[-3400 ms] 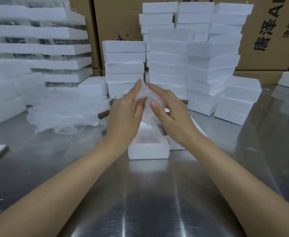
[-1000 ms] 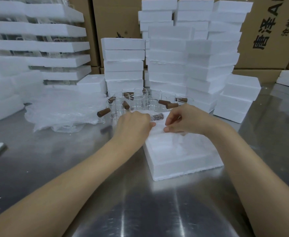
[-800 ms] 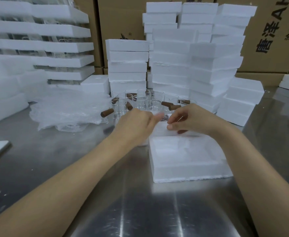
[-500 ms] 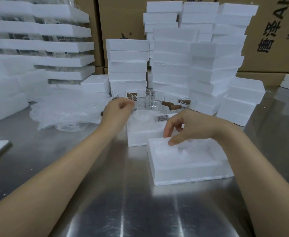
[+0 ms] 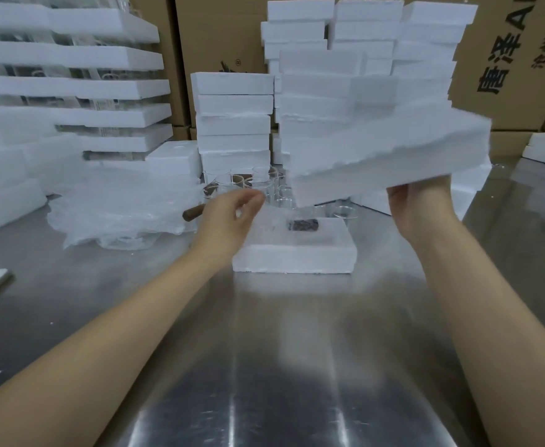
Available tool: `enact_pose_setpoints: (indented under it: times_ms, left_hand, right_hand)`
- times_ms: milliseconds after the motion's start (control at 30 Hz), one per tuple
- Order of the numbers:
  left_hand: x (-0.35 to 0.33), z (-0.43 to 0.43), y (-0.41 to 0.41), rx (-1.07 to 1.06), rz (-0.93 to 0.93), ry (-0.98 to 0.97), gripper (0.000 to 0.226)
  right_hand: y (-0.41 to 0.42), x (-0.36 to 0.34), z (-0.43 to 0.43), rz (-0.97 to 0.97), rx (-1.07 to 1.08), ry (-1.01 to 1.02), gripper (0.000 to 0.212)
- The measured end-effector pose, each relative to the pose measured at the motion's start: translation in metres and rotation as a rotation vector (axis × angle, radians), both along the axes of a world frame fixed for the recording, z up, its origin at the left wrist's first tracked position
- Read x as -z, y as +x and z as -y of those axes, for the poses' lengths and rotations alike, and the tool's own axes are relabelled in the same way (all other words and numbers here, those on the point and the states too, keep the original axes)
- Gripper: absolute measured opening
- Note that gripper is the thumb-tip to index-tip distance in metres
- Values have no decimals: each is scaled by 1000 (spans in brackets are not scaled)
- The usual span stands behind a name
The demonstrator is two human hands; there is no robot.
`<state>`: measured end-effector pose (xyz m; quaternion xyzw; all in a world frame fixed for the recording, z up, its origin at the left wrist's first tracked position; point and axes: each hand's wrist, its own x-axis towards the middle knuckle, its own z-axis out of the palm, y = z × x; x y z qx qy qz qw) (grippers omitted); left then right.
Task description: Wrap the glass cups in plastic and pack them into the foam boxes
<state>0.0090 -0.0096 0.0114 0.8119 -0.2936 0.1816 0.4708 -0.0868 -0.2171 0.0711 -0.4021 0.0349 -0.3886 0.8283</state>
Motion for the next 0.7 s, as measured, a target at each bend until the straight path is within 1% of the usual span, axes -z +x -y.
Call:
enact_pose_setpoints:
  times_ms: [33, 67, 100, 133, 167, 233, 267, 300, 333, 367, 433, 467, 500, 533, 633, 700]
  left_hand:
    - [-4, 0, -2, -7, -17, -88, 36]
    - [-8, 1, -5, 8, -75, -188, 45]
    - [-13, 1, -6, 44, -150, -277, 52]
    - [-18, 1, -8, 99, -243, -355, 54]
    - [-22, 2, -9, 174, -356, -436, 51]
    - [-30, 2, -14, 354, -616, -635, 31]
    - [-32, 0, -15, 399, -714, -716, 20]
    - [-34, -1, -15, 404, -767, -759, 14]
    - [-35, -3, -14, 387, -789, -780, 14]
    - [-36, -5, -13, 352, -787, -787, 14]
    - [-36, -7, -10, 268, -749, -751, 15]
    - [-35, -6, -10, 237, -741, -724, 17]
    - [-33, -6, -10, 212, -746, -699, 20]
    - [-30, -4, -10, 188, -759, -680, 21]
    - [-23, 2, -10, 63, -730, -605, 16]
    - [-22, 3, -11, -8, -732, -591, 23]
  right_hand:
    - [2, 4, -1, -7, -6, 30, 30]
    - [3, 7, -5, -44, -14, 10, 32]
    - [5, 10, -9, -90, -22, -56, 34]
    - [7, 12, -12, -122, -34, -146, 36]
    - [9, 14, -14, -136, -50, -244, 37]
    - [10, 17, -16, -143, -111, -419, 34]
    - [10, 18, -17, -158, -151, -492, 32]
    - [12, 20, -15, -191, -176, -549, 29]
    - [12, 21, -12, -234, -188, -578, 27]
    - [13, 22, -9, -288, -178, -566, 28]
    - [15, 21, -2, -381, -185, -391, 27]
    - [15, 21, -1, -399, -229, -277, 27]
    - [15, 21, -1, -409, -270, -212, 29]
    - [16, 22, -1, -424, -303, -216, 31]
    - [20, 30, -7, -511, -307, -391, 24]
    - [22, 31, -11, -576, -268, -437, 21]
